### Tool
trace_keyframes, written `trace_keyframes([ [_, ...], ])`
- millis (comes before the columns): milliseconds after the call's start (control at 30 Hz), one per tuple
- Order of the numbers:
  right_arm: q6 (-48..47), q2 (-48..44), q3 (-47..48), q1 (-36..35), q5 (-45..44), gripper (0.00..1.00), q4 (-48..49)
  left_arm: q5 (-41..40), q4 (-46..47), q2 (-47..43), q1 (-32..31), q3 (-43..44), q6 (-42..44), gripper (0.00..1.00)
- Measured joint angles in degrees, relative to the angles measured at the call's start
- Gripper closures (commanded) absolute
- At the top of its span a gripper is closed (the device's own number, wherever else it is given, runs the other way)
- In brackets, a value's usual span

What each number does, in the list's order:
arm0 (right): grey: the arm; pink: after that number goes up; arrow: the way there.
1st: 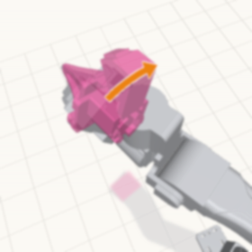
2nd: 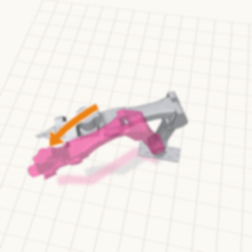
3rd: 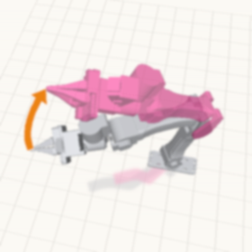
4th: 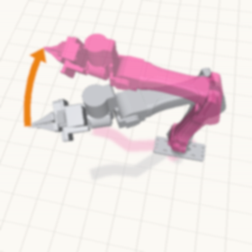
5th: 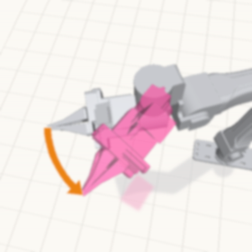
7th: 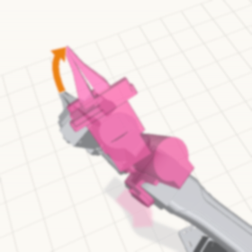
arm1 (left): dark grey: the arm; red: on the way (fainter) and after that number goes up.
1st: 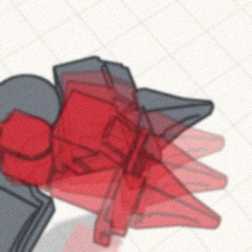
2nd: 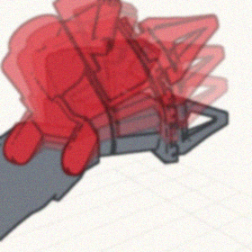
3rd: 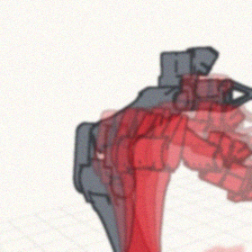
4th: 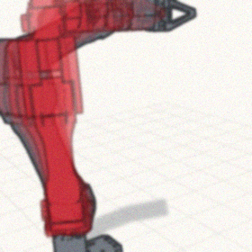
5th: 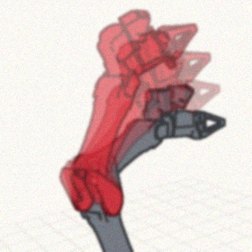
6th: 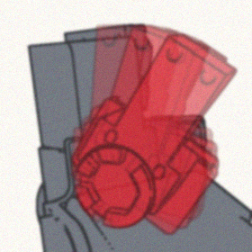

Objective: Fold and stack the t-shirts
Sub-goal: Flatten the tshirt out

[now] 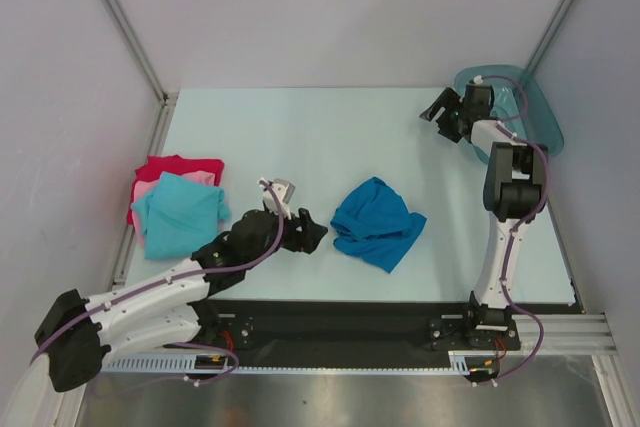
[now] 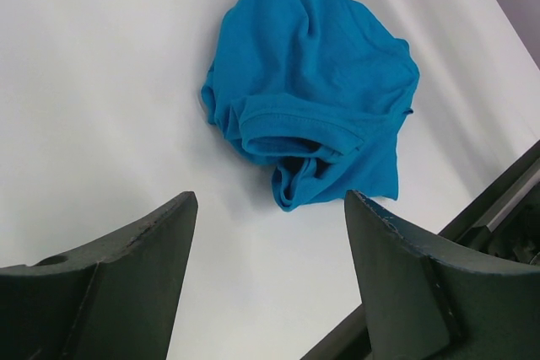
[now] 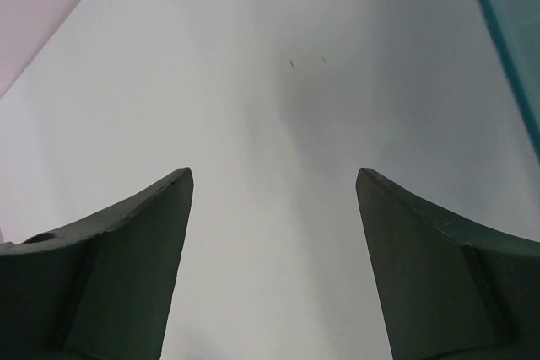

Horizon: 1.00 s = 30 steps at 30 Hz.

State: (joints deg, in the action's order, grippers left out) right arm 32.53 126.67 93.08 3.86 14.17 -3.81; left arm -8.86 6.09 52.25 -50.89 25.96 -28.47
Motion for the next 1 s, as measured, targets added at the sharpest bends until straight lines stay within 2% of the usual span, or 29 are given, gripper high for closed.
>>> trace_keyframes([
  [433, 0.0, 7.3, 11.7, 0.5, 2.0, 0.16, -0.9, 0.0, -3.0, -2.8, -0.5, 0.0, 0.0, 0.24],
  [767, 2.1, 7.1, 12.0, 1.9, 3.1, 0.14, 0.8, 0.0, -3.8, -3.1, -0.9, 0.0, -0.3, 0.23],
  [1000, 5.6, 2.3, 5.9, 2.4, 2.9, 0.15, 3.3, 0.0, -3.1, -1.4, -1.1, 0.0, -0.6, 0.23],
])
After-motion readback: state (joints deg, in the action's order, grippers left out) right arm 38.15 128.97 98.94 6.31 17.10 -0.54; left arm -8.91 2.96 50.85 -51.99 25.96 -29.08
